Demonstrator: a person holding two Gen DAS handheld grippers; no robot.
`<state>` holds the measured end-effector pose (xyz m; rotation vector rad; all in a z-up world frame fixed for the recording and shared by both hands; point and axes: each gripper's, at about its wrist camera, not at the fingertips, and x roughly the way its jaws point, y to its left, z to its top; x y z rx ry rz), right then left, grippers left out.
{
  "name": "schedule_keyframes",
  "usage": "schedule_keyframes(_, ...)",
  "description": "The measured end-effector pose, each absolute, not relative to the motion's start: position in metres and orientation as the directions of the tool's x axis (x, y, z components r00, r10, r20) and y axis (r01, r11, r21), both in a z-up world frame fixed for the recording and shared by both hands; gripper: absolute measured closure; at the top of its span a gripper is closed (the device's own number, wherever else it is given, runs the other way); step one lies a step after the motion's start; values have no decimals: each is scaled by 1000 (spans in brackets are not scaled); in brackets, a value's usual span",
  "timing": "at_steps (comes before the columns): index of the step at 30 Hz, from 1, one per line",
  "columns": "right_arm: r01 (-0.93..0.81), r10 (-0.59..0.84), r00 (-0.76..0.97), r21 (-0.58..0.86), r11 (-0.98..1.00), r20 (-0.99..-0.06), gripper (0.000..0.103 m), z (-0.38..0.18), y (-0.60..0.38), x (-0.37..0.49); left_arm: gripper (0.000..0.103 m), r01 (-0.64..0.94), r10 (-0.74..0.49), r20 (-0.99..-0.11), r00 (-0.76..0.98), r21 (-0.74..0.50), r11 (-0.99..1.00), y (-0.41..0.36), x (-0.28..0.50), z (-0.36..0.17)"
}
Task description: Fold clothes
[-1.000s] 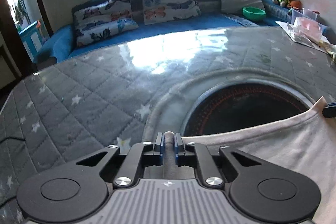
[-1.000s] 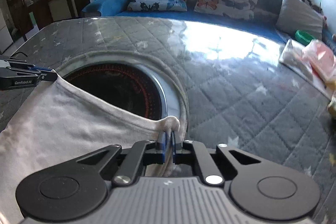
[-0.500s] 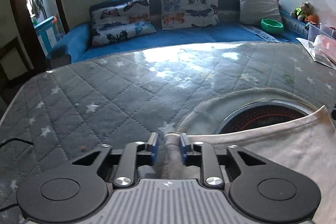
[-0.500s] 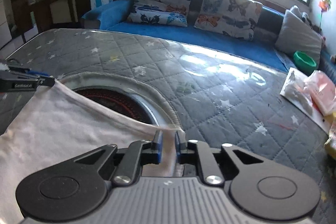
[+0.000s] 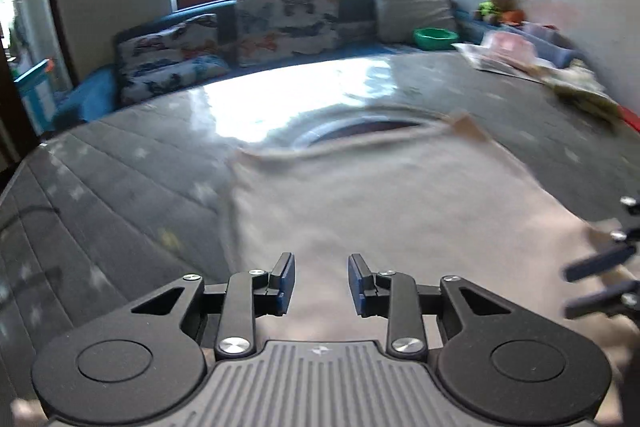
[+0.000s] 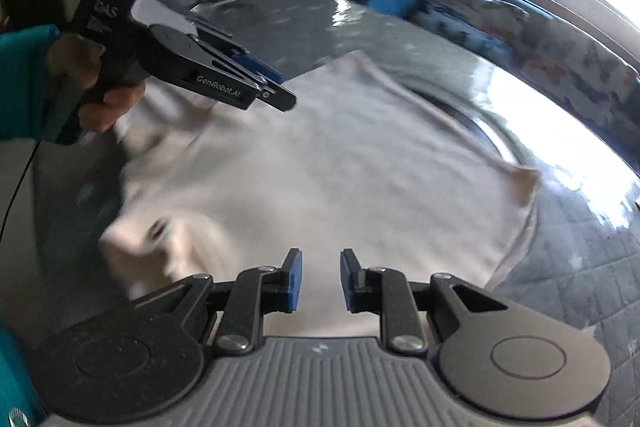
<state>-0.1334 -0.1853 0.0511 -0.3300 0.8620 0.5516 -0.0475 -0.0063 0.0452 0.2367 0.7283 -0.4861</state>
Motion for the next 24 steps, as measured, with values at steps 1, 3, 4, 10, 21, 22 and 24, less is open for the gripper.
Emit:
schedule_keyframes(1, -587, 321, 523, -61, 807, -790, 83, 49, -183, -141, 71, 515, -354, -691, 631, 32, 856, -8, -58, 42)
schedule_keyframes(3, -599, 317, 521, -75, 797, -793, 83, 44, -178, -155, 70, 543, -374, -698, 611, 25, 839, -13, -81, 36)
schedule_keyframes(4, -599, 312, 524, -82, 797, -793, 83, 43, -178, -160, 68, 557, -379, -700, 605, 32, 830, -15, -93, 32)
schedule_keyframes(10, -566, 304, 551, -80, 821, -777, 80, 35, -186, -186, 59, 570, -385, -650, 656, 92, 816, -21, -140, 24)
schedule_keyframes(21, -327, 281, 653, 73, 942, -703, 74, 55, -258, -223, 54, 607, -429, -642, 636, 72, 792, -26, -139, 39)
schedule_keyframes(22, -291, 256, 666, 72, 954, -701, 74, 55, -267, -226, 54, 620, -445, -637, 629, 66, 782, -30, -140, 41)
schedule_keyframes(24, -192, 168, 688, 47, 980, -706, 73, 55, -287, -230, 53, 654, -481, -635, 604, 51, 755, -43, -141, 43)
